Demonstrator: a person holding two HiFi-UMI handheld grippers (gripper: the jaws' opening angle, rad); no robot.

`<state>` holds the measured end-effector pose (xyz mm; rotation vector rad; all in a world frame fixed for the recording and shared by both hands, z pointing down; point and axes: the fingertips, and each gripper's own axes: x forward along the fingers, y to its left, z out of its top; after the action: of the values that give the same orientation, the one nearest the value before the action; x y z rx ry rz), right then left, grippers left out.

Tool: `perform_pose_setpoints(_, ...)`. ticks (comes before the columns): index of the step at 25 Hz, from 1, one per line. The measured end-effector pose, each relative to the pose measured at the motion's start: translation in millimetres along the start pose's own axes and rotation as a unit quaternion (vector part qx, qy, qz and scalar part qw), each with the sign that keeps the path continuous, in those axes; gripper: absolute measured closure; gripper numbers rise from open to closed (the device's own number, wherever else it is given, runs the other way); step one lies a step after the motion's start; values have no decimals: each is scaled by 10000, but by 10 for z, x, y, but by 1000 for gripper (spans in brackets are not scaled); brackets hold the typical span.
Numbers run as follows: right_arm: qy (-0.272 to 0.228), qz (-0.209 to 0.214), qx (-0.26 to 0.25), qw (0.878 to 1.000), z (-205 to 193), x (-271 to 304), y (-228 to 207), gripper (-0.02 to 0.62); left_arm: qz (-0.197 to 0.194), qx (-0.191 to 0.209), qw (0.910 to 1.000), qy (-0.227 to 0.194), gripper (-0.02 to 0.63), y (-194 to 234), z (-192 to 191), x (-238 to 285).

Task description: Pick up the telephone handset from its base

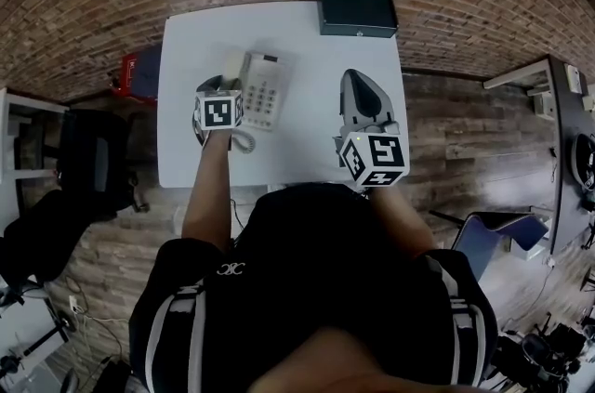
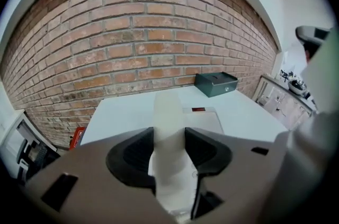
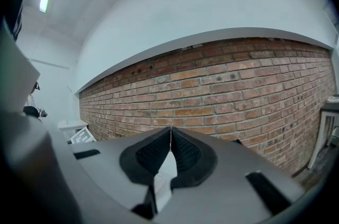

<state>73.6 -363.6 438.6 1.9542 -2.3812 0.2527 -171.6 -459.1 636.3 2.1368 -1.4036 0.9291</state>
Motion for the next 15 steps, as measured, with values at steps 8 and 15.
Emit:
perform_pose_setpoints(8, -167, 370, 54, 9992, 59, 61, 130, 597, 108, -69, 9966, -820, 425, -36, 387, -535)
perform_pose_setpoints(15, -335, 739, 123, 9966, 136, 127, 281, 597, 261, -29, 9867, -1607, 425, -142, 831, -1125)
